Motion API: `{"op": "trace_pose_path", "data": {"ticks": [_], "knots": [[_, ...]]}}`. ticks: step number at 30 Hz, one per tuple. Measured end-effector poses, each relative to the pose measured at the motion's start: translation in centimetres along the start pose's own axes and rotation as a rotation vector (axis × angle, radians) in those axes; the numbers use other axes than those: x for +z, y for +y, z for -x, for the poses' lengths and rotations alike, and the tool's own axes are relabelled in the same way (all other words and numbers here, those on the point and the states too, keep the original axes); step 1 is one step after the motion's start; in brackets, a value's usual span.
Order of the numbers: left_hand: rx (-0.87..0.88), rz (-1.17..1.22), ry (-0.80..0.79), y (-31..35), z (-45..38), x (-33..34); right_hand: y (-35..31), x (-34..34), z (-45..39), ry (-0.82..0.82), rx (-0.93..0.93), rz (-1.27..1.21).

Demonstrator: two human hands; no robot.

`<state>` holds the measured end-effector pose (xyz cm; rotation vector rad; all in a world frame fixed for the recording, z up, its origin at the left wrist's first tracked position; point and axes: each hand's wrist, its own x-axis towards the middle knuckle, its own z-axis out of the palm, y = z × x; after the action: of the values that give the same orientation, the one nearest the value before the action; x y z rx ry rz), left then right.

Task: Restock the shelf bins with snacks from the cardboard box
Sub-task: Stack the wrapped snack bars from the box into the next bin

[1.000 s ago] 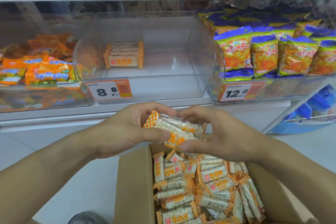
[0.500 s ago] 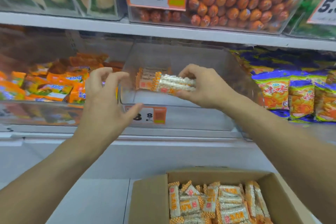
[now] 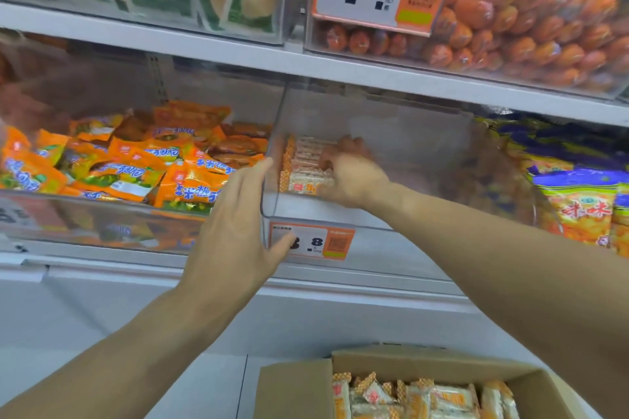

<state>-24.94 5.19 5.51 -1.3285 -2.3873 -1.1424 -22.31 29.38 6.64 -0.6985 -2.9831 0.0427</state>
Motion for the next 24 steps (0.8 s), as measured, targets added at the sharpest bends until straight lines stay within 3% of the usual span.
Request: {"op": "trace_pose_path", "data": {"ticks": [5,18,21,24], "knots": [[-0.003,-0.004,0.017,0.4,-0.4,0.4,-0.4,0.3,-0.3,0.083,0.044,0.008],[-0.035,-0.094,-0.007,1.7,-0.2,0.4,-1.0,-1.0,0.5,0.079,0.042,0.080],[-0.065,-0.167,0.018,2.9,-0.6,-0.1,-0.9,-3.8,2.1,0.216,0.042,-0.105],[0.050,-0.074,0.230,5.6,-1.3,-0.8,-0.7,-6.8,6.8,0.399,-0.086,-0.264]]}}
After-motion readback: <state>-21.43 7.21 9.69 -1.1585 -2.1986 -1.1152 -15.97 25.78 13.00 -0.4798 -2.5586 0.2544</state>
